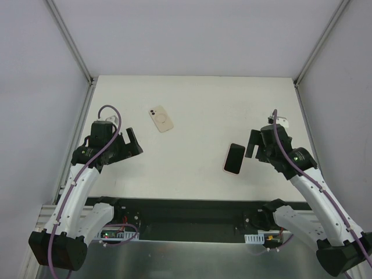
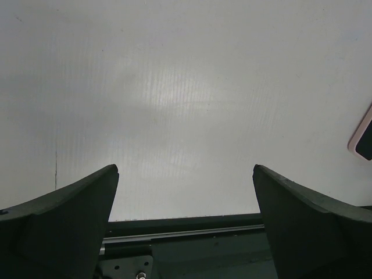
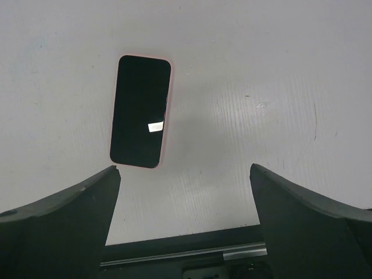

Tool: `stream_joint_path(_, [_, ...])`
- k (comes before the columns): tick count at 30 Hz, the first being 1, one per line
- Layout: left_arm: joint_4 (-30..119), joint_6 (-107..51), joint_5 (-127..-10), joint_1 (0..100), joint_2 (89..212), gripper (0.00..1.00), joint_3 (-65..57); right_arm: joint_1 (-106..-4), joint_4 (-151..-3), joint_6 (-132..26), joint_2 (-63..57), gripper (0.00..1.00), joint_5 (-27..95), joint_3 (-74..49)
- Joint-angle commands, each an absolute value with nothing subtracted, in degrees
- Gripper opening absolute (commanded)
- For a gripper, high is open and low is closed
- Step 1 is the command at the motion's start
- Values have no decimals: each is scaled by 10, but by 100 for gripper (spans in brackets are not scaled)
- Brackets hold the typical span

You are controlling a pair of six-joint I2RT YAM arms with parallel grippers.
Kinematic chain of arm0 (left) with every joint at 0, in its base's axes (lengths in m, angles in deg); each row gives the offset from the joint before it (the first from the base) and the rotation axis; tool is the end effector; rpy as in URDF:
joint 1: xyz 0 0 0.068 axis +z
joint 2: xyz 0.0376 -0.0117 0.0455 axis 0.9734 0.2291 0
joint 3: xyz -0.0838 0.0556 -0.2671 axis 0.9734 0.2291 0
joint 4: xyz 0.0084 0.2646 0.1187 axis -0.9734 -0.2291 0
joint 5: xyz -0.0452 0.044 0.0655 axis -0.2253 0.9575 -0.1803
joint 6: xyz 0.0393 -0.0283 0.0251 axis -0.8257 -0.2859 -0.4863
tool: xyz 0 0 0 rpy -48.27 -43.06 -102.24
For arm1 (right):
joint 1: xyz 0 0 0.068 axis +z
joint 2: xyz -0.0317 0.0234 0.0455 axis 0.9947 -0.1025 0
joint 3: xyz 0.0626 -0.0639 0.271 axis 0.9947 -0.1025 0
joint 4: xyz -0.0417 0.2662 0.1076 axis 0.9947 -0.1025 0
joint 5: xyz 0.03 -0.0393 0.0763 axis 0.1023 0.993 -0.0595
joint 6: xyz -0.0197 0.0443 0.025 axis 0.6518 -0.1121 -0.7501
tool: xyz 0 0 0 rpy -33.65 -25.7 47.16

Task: Take the phone out of the phone case
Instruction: Pick up the phone at the center of the board.

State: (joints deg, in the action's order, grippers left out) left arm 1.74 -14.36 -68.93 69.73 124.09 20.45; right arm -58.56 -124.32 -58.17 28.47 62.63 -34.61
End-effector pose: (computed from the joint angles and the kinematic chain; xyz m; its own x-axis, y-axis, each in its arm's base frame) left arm 0.1962 -0.0297 0.3013 -0.7037 -0.3363 -0.6259 -0.0759 0.9114 -0.4044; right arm 0.1763 0.0696 0.3287 -0.6459 -0.0936 -0.7576 -0.0311 0.9949 -0.0964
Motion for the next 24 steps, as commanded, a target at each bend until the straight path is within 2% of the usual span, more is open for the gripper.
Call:
stream_joint_path(1, [24, -156, -692, 701, 1238, 99, 193, -581, -1244, -591, 289, 96, 640, -344])
stream_joint_path(12, [24, -158, -697, 701, 1241, 99, 194, -535, -1249, -646, 234, 96, 677, -336])
stream_joint_path(18, [23, -159, -699, 701, 1241, 99, 194, -448, -1230, -707, 126, 96, 720, -300])
stream_joint_path(24, [20, -159, -710, 701, 1246, 99, 192, -423, -1210, -728, -8, 96, 718, -240])
